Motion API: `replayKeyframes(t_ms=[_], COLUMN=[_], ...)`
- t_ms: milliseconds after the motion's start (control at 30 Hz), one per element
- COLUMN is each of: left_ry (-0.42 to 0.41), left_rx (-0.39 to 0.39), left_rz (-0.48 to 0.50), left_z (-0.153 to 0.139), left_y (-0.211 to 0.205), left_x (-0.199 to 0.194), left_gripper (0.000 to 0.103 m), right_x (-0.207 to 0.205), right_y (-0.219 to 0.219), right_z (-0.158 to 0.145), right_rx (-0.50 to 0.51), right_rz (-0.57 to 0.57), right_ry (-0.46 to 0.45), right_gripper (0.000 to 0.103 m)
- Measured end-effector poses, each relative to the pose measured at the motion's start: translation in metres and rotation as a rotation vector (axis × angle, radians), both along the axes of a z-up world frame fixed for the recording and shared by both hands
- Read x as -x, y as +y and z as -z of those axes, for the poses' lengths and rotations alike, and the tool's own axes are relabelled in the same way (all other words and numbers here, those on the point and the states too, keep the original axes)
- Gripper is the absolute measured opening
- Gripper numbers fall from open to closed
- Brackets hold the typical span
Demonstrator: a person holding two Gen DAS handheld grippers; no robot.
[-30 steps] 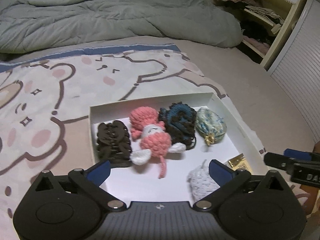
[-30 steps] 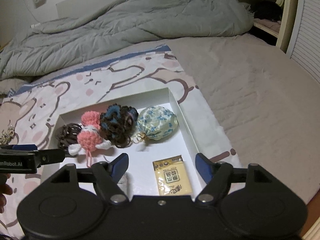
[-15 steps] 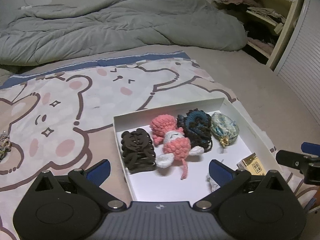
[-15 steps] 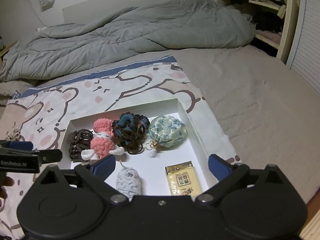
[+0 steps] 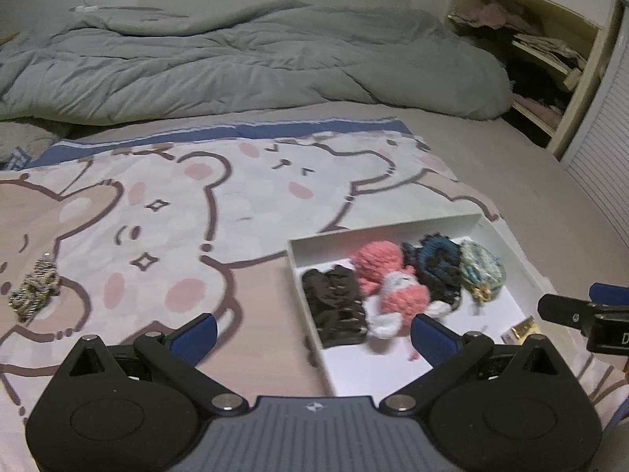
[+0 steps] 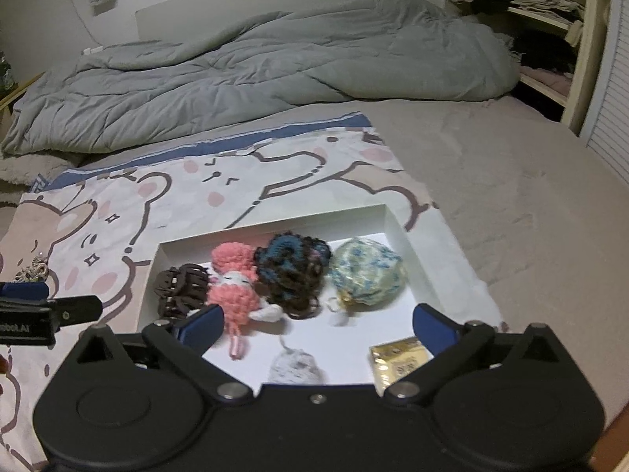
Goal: Organize objects
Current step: 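Move both grippers away from the box toward the rope bracelet and bag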
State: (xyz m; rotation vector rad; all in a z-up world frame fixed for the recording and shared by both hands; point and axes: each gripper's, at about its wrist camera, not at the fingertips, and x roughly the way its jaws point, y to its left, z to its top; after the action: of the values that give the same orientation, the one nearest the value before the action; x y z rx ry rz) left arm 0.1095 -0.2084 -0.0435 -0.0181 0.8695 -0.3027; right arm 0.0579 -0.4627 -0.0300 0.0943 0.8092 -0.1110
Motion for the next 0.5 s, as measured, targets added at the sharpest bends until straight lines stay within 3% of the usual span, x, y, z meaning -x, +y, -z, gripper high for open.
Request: replayKeyframes(t_ms=[500], left_ry=[-0.014], left_rx=[-0.036], left_rz=[-0.138], left_z=[-0.002], left_y=[0.095], left_x=[-0.007], left_gripper=[0.103], right_x=[-0.038], right_y=[0.085], right_z=[-0.002], right_rx=[-0.003], right_rz=[-0.147], right_ry=[0.004], right_gripper=[0.103])
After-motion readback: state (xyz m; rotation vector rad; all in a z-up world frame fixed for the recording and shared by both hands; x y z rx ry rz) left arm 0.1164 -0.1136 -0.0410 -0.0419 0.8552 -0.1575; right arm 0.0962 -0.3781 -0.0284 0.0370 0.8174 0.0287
